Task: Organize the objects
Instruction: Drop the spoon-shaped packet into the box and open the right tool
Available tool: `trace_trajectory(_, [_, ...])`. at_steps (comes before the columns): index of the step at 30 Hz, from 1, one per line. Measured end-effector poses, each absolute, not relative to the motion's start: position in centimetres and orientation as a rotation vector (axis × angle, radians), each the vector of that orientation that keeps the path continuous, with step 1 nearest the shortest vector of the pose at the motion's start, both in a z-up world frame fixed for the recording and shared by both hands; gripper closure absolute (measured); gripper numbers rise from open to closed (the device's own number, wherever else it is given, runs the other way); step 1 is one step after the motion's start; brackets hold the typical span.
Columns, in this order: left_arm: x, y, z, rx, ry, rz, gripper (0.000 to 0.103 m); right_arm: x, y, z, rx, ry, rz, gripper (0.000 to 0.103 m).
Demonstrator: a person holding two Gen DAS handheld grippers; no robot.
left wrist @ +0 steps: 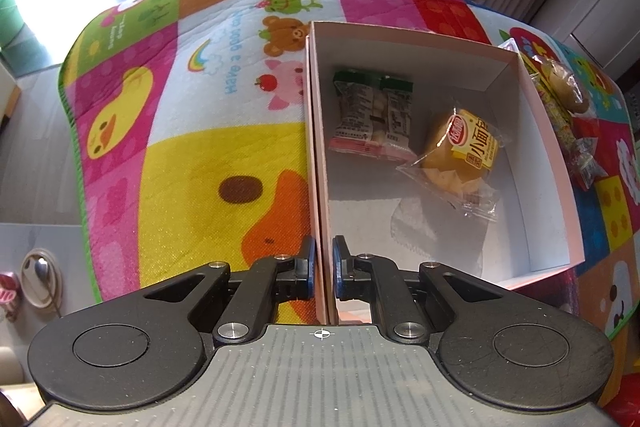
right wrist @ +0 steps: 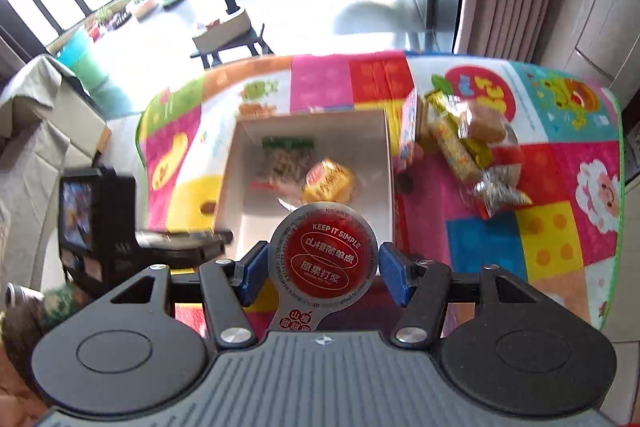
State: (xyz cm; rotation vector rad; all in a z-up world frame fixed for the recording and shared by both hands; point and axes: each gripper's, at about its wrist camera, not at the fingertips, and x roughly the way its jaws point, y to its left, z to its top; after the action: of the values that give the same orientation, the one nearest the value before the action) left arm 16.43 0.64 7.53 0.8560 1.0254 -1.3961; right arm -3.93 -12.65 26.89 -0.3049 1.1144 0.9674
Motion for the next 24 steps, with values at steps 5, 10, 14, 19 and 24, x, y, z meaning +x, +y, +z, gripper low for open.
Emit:
trace_trajectory(5, [16.4,0.8,7.4,0.841,1.031,-1.381,0.093,-2.6,-9.7,27.9,-0.122,1.086,1.02,0.043])
trace_trajectory(10, [16.2,0.9,7.6,0.846,1.025,-1.374,0.093,-3.3,-10.8,27.6,-0.241,0.933,0.999,0.011])
trace_trajectory(14, [15.8,0.7,7.6,0.852,1.022,-1.344,0.093,-2.4,-13.6,25.5,-0.359,0.883,0.92,0.0])
trace_trajectory(19, [15.4,0.5,7.5,0.875,1.007,-1.33,0.093,-1.0,-15.7,22.8,-0.476,0.774,0.826,0.0])
trace_trajectory(24, [15.1,0.5,7.5,0.874,1.0,-1.301,0.093,1.7,-15.5,20.8,-0.484,0.809,0.837,0.0])
